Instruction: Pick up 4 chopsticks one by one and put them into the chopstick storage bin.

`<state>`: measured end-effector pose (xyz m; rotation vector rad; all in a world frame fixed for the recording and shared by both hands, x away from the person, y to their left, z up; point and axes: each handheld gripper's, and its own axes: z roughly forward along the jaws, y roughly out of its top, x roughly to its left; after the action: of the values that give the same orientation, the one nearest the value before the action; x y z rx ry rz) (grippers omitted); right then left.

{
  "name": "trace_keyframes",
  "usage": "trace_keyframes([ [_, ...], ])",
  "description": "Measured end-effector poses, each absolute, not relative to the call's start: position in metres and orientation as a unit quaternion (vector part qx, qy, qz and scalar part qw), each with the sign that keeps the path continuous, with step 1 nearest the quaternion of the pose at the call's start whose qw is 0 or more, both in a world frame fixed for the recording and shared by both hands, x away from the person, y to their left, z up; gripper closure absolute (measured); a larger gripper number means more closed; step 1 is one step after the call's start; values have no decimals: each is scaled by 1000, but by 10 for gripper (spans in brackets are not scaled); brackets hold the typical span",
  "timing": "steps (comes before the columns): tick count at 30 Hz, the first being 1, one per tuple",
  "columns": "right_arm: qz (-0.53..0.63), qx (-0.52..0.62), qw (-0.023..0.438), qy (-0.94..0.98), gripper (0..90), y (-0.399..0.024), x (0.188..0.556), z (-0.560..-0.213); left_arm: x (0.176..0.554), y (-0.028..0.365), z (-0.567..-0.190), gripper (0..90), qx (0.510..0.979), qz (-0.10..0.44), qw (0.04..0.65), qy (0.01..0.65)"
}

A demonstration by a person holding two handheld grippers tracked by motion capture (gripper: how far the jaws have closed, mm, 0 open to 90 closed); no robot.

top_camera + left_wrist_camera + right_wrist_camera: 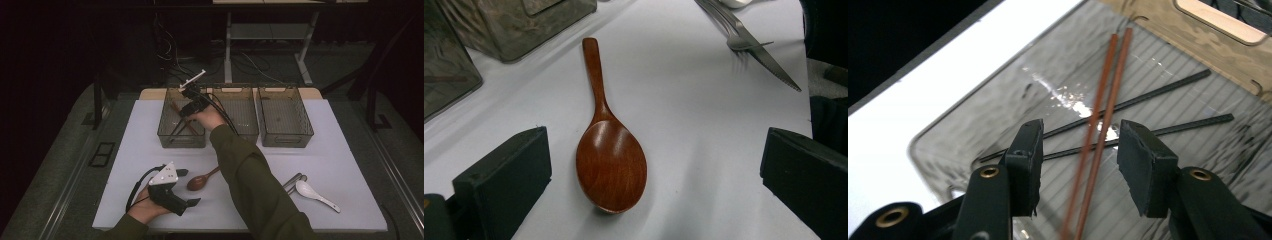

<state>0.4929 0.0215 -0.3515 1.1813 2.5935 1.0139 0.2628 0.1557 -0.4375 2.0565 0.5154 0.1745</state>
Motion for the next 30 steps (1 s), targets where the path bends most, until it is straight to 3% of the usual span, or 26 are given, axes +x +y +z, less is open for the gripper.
trace_keyframes([
  [9,359,349,44,865,528,7,470,-339,263,155,-438,0,845,73,485,213],
  [18,379,317,50,868,434,-23,447,-329,263,155,-438,0,845,74,484,216],
  [21,384,317,61,865,365,-34,442,-327,263,155,-438,0,847,74,481,215],
  [30,411,305,58,857,339,-68,429,-326,263,156,-439,0,848,73,479,215],
])
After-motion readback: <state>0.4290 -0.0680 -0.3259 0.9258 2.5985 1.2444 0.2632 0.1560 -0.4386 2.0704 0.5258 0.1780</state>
